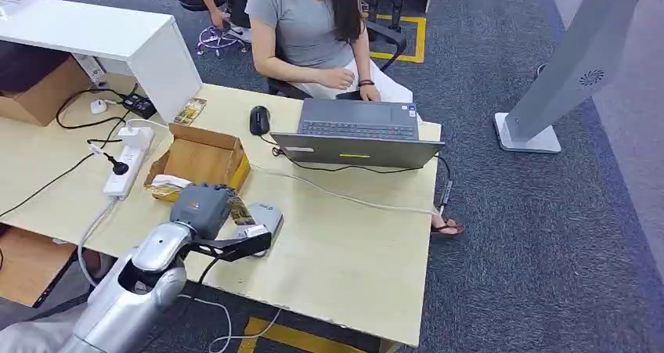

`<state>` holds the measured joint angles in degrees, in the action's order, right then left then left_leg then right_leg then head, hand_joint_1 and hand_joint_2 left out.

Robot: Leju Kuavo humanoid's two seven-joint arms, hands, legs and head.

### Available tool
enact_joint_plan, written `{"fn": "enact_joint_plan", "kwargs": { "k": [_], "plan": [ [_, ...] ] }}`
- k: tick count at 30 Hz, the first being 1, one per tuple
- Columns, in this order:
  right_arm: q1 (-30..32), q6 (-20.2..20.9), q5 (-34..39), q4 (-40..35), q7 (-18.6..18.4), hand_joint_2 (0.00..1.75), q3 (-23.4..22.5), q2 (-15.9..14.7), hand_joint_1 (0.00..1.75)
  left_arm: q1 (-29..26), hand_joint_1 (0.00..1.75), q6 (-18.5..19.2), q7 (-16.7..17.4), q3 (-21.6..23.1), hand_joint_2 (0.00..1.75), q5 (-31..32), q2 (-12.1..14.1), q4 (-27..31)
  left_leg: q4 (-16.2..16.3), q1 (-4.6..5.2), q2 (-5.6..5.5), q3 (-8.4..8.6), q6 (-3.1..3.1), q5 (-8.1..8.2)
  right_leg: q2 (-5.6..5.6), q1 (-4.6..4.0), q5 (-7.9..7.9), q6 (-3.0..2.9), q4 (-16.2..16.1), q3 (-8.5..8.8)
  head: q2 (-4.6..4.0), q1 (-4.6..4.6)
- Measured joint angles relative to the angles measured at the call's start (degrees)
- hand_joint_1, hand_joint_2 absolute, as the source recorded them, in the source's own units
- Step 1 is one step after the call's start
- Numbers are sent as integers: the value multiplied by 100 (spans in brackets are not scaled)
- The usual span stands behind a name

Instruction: Pass the card to the sensor for recognition and then transmit it.

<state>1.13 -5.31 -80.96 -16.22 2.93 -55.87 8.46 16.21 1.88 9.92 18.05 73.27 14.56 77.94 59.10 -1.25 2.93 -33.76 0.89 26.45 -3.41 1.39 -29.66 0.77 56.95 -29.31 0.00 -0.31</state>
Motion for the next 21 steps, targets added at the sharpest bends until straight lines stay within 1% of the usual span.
{"fn": "enact_joint_plan", "kwargs": {
  "k": [7, 15, 16, 18, 21],
  "plan": [
    [-1, 39, -64, -42, 0, 0, -9, 37, 0, -103, 175, 77, -4, 188, 175, -7, 0, -158, 0, 0, -1, 0, 0, 0, 0, 0, 0, 0, 0, 0, 0, 2],
    [-4, 55, -72, -46, 0, 0, -13, 66, 0, -115, 175, 96, -4, 282, 175, -2, -2, -236, 0, 0, 0, 0, 0, 0, 0, 0, 0, 0, 0, 2, 0, 0],
    [-4, 64, -72, -44, 0, 175, -13, 68, 0, -115, 175, 101, -2, 286, 175, -2, -2, -243, 0, 0, 0, 0, 0, 0, 0, 0, 0, 0, 0, 2, 0, 0],
    [-4, 70, -79, -44, 0, 175, -13, 72, 0, -117, 175, 85, -4, 293, 175, 11, -2, -252, 0, 0, 0, 0, 0, 0, 0, 0, 0, 0, 0, 3, 0, 0],
    [-4, 70, -90, -42, 7, 175, -20, 79, 0, -130, 175, -85, -2, 297, 175, 81, -2, -256, 0, 0, -1, 0, 0, 0, -1, 0, 0, 0, 0, 1, 0, 0]
  ]
}}
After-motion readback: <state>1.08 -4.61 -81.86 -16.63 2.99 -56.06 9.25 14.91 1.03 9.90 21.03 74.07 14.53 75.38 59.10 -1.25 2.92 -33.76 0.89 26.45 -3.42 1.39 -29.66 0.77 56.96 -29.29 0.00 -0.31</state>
